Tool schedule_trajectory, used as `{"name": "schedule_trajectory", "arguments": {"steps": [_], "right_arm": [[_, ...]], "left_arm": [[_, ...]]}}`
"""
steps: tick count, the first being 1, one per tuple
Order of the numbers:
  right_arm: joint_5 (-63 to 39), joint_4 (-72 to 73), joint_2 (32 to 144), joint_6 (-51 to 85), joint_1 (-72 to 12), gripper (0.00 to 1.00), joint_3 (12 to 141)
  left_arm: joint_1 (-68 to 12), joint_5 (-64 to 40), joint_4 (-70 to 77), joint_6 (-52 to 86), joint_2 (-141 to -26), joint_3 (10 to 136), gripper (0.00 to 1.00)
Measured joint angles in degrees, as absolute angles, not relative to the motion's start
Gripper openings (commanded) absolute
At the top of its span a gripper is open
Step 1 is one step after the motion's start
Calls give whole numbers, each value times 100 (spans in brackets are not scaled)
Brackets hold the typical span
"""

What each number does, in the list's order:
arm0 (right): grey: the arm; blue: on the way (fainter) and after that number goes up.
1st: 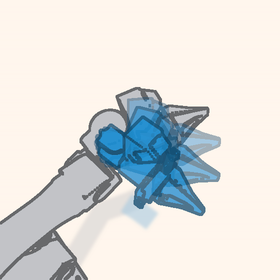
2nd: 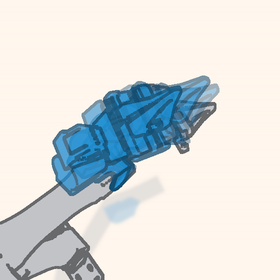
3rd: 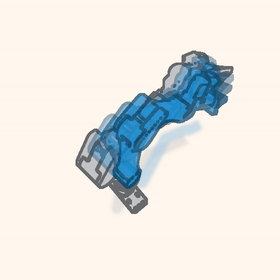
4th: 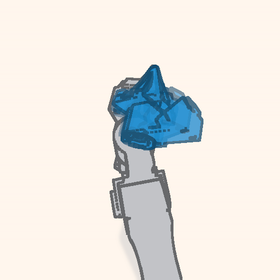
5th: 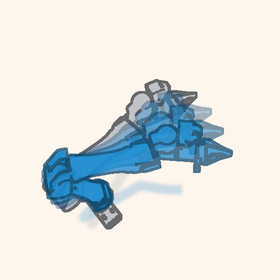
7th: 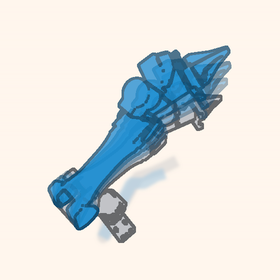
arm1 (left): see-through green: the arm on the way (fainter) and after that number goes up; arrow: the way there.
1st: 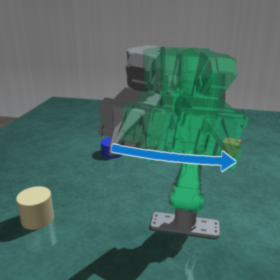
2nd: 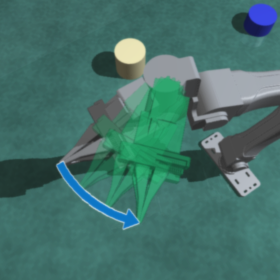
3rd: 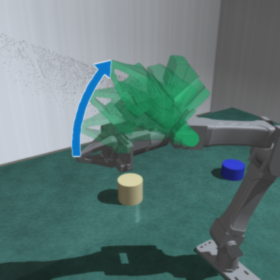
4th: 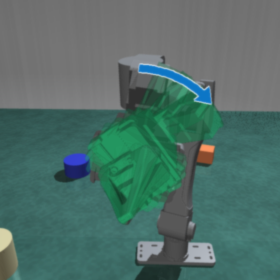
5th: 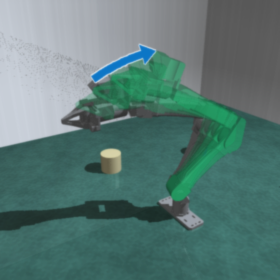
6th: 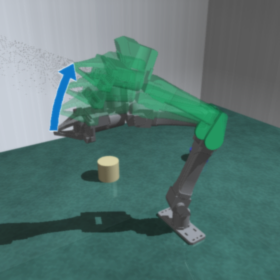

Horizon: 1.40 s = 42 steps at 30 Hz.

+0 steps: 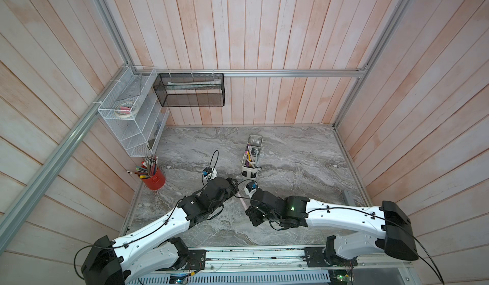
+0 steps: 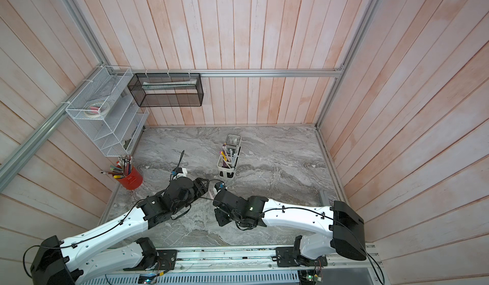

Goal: Place the toothbrush into the toothbrush holder
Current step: Place the toothbrush in the toothbrush holder.

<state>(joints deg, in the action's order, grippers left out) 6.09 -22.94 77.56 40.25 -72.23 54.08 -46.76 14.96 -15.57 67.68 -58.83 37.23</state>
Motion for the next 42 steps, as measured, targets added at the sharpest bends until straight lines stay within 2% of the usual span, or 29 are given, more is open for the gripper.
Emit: {"name": "schedule_trajectory", "arguments": {"steps": [6,8,13,15,20,23,34,42], "right_arm": [[582,-2202,7734,4025,-7242,3,5408],[580,-2182,7734,4025,-7258,3,5408],[589,-2145,7708,4040,-7273,3,5408],[587,-2123,7653,4045,-7273,3,5406],[585,-2080,7607,4045,-7273,2,5408],[580,-2060,7607,4045,-7273,2,5406],[495,-1957,7607,4049,-7273,2,5404],[482,-1905,7607,4069,-7273,2,5374]], "left_arm": [[-4676,1406,-1286,7063,-5885,3649,58],[-4676,1391,-1232,7133,-5883,3647,51],[-4676,1372,-1100,7249,-5881,3634,39],[-4676,1347,-1031,7286,-5881,3586,31],[-4676,1243,-899,7347,-5874,3398,27],[-4674,1225,-886,7365,-5872,3380,18],[-4663,1247,-827,7360,-5813,3380,11],[-4663,1249,-819,7319,-5813,3380,0]]}}
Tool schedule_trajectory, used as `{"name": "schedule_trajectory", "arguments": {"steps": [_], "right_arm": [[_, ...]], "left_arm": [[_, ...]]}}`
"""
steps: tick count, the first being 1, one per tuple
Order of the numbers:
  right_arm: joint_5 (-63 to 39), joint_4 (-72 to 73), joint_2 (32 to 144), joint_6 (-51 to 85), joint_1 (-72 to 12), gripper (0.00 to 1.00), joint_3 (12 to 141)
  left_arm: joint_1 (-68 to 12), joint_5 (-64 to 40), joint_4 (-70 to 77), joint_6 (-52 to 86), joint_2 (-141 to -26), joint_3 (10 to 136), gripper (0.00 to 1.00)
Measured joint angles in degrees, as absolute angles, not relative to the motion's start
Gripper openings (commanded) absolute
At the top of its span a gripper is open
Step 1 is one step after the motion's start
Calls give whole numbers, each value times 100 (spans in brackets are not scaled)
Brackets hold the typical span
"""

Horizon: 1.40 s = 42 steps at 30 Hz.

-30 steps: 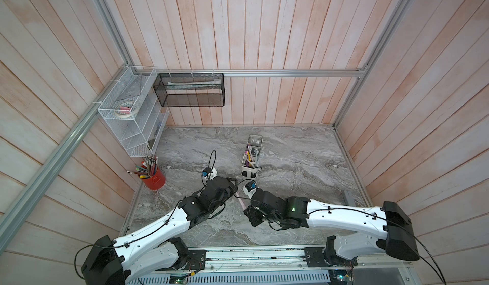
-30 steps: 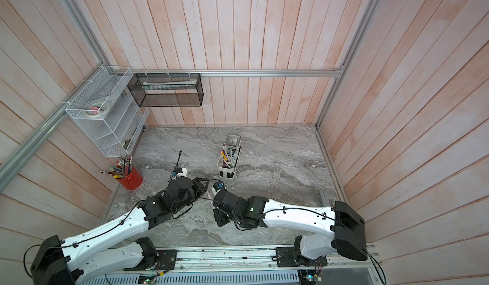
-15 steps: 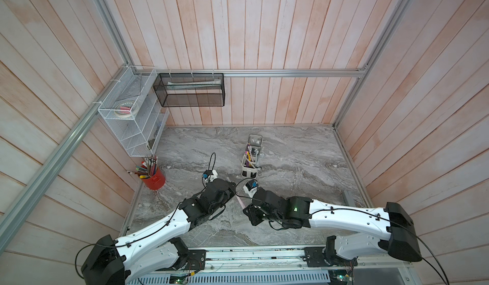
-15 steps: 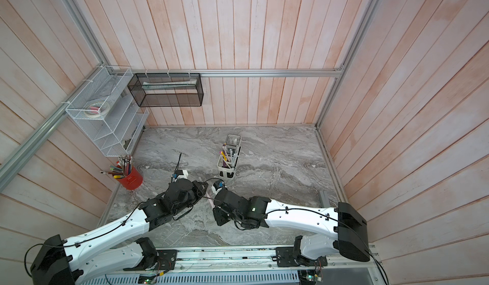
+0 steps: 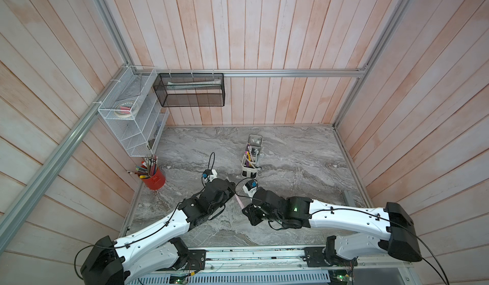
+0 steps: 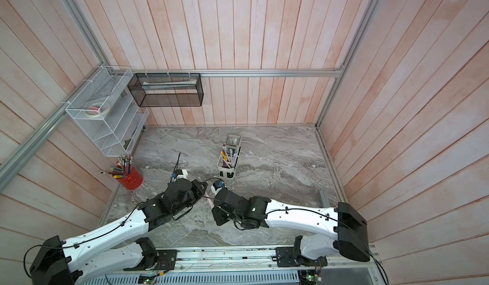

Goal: Place the toothbrush into the toothbrush holder
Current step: Place the toothbrush in the toothbrush holder.

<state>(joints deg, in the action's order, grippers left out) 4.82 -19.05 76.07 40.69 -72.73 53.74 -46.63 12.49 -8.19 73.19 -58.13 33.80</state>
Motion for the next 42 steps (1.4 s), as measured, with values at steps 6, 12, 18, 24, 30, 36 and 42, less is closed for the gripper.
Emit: {"name": "schedule_trajectory", "arguments": {"steps": [6,12,18,24,30,36,42], "right_arm": [[482,-1868,7605,4069,-7273,8,5360],[519,-1824,7520,4099,-7273,27,5341],[836,-2064,7043,4117,-7273,67,5321],[1492,-2110,5789,4115,-7269,87,5006],[2014,-2226,4707,4091,-7168,98,4692],[2379,-2460,3962,4088,-7035,98,4388],[2556,-2556,3461,4077,-6855,98,4080]], "left_arm": [[-4665,1271,-888,7207,-5815,3437,0],[-4665,1328,-1026,7028,-5830,3586,0],[-4650,1597,-1085,6519,-5872,3874,0],[-4650,1979,-1037,5695,-6180,4431,0],[-4650,2244,-709,4746,-6578,4984,0],[-4650,2307,-244,3846,-6886,5470,0],[-4650,2408,471,2884,-7310,5704,0]]}}
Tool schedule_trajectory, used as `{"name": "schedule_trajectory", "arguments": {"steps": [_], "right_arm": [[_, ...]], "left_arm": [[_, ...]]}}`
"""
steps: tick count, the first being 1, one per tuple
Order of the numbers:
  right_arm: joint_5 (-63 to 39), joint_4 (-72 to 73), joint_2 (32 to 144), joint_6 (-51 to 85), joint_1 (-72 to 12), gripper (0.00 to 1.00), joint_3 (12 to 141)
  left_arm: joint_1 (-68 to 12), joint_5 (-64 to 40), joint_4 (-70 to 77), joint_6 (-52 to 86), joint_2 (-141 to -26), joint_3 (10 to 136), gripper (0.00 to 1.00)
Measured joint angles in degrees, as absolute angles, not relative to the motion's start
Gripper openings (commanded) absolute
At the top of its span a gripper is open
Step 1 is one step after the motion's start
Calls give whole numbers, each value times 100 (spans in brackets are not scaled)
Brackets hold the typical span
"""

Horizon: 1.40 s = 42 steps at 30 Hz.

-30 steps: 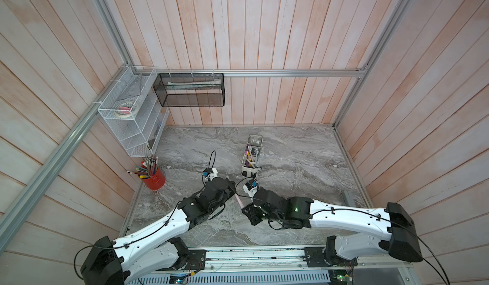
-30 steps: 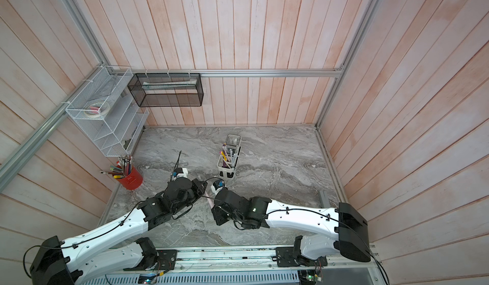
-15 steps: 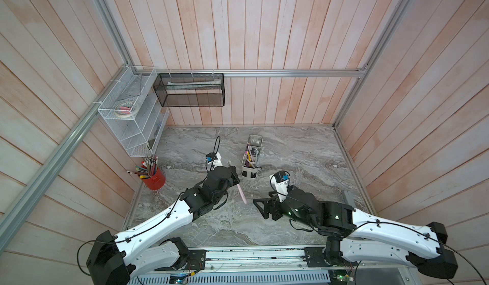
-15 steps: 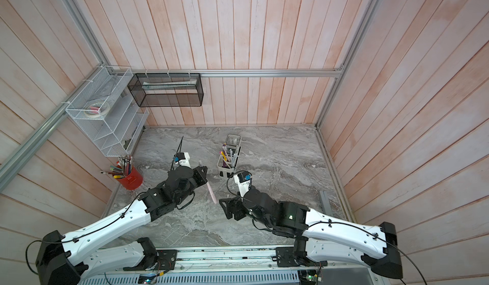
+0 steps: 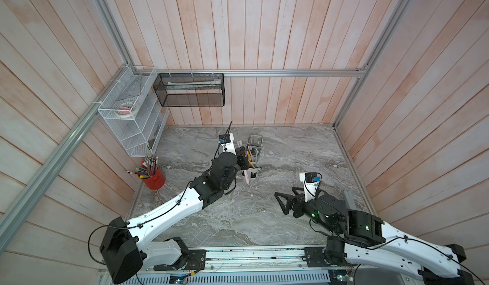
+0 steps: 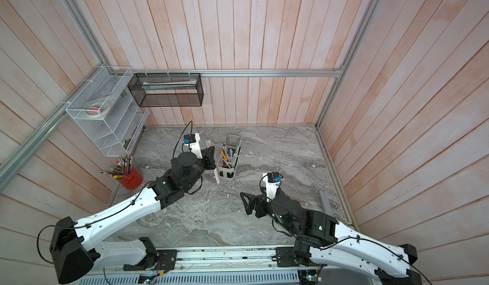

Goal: Place the toothbrush into the toothbrush holder
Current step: Place the toothbrush in the toothbrush holder.

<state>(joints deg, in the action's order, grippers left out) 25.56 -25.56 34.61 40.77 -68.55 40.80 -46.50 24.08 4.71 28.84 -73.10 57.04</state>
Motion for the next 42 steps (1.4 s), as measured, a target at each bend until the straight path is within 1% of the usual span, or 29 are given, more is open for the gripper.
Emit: {"name": "schedule_trajectory", "arguments": {"steps": [7,11,15,18,21,25,32,42], "right_arm": [[2587,-2506,3140,3955,-6709,98,3671],[2585,-2366,3076,3765,-6694,98,3446],[2585,-2189,3055,3573,-6650,98,3288],[2526,-1992,3028,3448,-6536,98,3155],[2390,-1844,3030,3369,-6368,98,3065],[2209,-1717,3033,3267,-6143,98,3028],[1883,-1514,3039,3151,-5854,98,2877],[1566,-1339,3127,3124,-5721,98,2777]], "left_arm": [[-4707,2746,1769,1695,-7990,5704,0],[-4834,3033,3210,847,-8298,5463,0],[-4886,3225,4466,307,-8654,5269,0],[-4895,3439,5483,-78,-9091,5164,0],[-4923,3618,6169,-379,-9581,5164,0],[-4974,3708,6545,-499,-9924,5162,0],[-4989,3780,6864,-491,-9974,5052,0],[-4989,3804,7273,-495,-10348,4897,0]]}}
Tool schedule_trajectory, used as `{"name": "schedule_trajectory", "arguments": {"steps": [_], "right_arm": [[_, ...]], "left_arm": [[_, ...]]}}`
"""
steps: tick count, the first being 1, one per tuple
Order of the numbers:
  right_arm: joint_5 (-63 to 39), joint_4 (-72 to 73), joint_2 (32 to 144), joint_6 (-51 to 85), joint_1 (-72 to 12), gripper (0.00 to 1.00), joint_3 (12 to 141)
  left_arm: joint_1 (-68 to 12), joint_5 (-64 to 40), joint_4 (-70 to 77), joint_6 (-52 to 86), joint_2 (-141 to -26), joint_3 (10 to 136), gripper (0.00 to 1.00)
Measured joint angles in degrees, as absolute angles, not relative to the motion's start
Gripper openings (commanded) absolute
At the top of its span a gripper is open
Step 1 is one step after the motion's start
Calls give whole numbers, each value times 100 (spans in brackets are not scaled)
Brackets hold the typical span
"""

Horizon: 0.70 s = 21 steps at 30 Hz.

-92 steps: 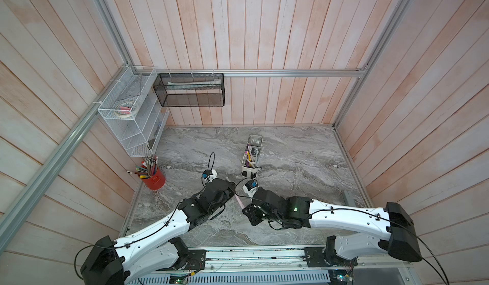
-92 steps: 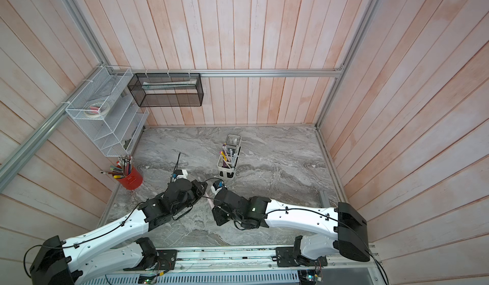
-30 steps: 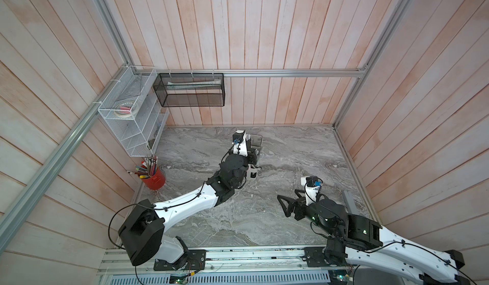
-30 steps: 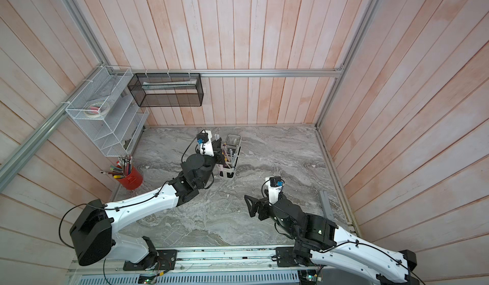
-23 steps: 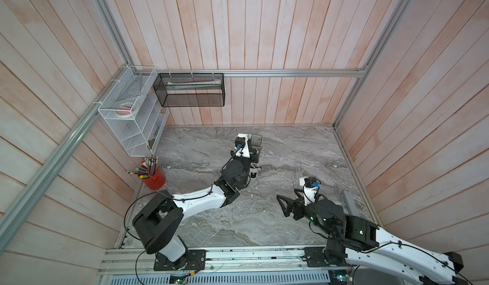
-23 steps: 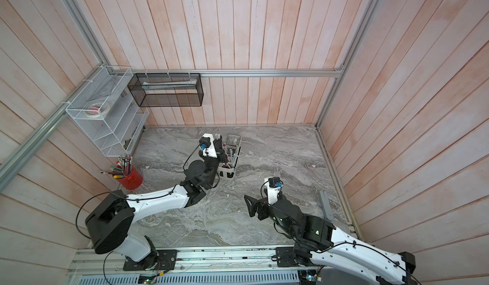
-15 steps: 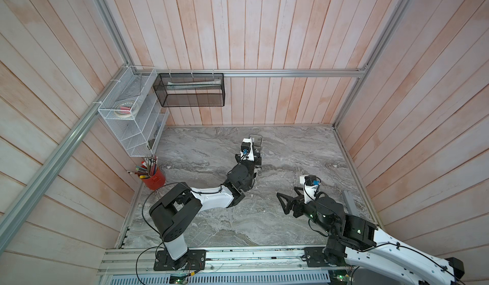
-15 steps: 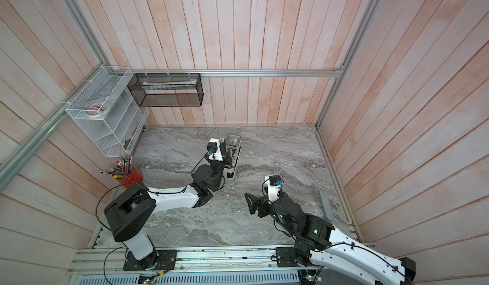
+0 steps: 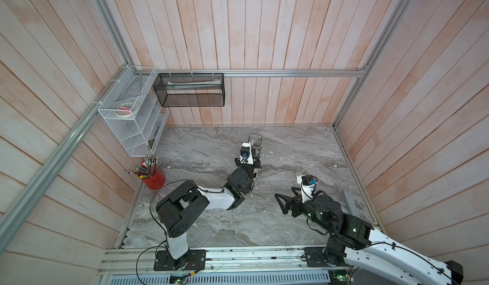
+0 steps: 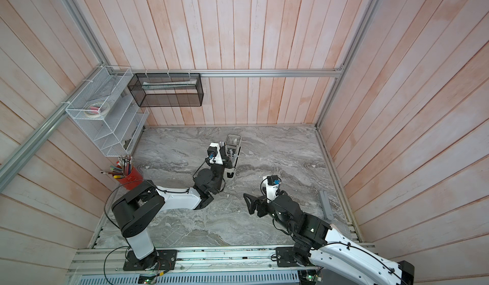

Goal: Place the toothbrush into the toothbrush holder
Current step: Place the toothbrush in the toothbrush holder.

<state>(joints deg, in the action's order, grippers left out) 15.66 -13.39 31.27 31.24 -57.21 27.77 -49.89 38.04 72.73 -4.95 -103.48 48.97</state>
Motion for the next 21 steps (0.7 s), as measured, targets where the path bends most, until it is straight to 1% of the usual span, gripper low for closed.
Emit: {"name": "schedule_trajectory", "arguments": {"steps": [10,21], "right_arm": [[1472,-1225,3129,3124,-5717,98,2711],[1376,-1149,3179,3124,-5684,98,2692]], "left_arm": [[-4980,3819,7564,-803,-10656,4895,0],[-4952,3798,7585,-1007,-10665,4895,0]]}}
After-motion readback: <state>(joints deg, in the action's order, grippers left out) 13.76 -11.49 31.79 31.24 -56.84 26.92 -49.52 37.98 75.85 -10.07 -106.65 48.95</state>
